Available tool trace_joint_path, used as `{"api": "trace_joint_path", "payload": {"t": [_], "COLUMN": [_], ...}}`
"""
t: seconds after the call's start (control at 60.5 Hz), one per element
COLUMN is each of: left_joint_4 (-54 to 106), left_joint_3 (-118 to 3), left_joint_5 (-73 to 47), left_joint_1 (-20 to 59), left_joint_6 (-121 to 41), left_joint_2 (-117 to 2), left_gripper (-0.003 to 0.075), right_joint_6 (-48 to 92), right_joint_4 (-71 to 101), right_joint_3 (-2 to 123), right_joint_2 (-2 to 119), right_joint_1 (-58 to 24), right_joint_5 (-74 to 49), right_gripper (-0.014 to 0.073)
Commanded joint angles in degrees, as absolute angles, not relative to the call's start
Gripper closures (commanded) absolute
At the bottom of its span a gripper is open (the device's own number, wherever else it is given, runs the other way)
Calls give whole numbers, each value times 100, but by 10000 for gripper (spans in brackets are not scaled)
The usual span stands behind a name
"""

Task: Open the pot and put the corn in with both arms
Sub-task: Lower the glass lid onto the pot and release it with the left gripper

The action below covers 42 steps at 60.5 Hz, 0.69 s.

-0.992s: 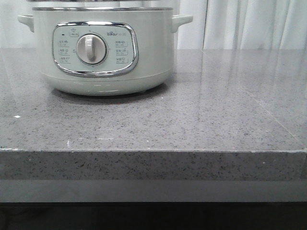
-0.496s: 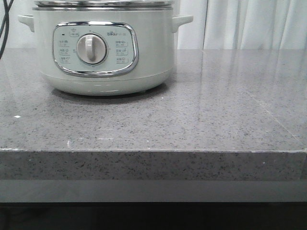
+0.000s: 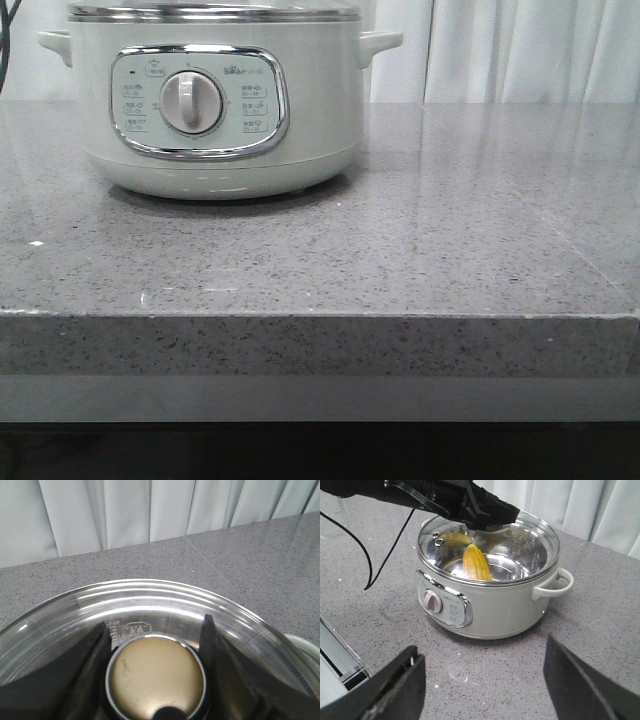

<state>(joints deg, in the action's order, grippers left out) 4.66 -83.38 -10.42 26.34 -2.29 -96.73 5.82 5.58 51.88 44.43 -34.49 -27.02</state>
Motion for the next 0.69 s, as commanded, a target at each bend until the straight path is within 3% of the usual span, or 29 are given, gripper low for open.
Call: {"api": "trace_joint_path", "payload": {"t": [0.0, 0.231, 0.446, 0.678], "left_joint_4": [456, 456, 456, 456], "left_joint_3": [-8577, -8577, -8577, -8577], "left_joint_5": [-646, -793, -808, -1120], "left_joint_1": [2626, 2626, 2626, 2626], "left_joint_6": [-232, -232, -232, -232], "left_joint_2": [-9379, -9379, -9367, -8904], "left_gripper": [480, 470, 228, 220], "right_joint_6": [584, 584, 584, 584], "right_joint_4": [600, 600, 600, 600], "right_joint_3": [5334, 5334, 5334, 5334], "right_joint_2": [4418, 4418, 4418, 4418], "right_joint_1": [-3443, -3443, -3443, -3443], "right_joint_5": [-2280, -2280, -2280, -2280], "right_gripper": [74, 74, 74, 74]}}
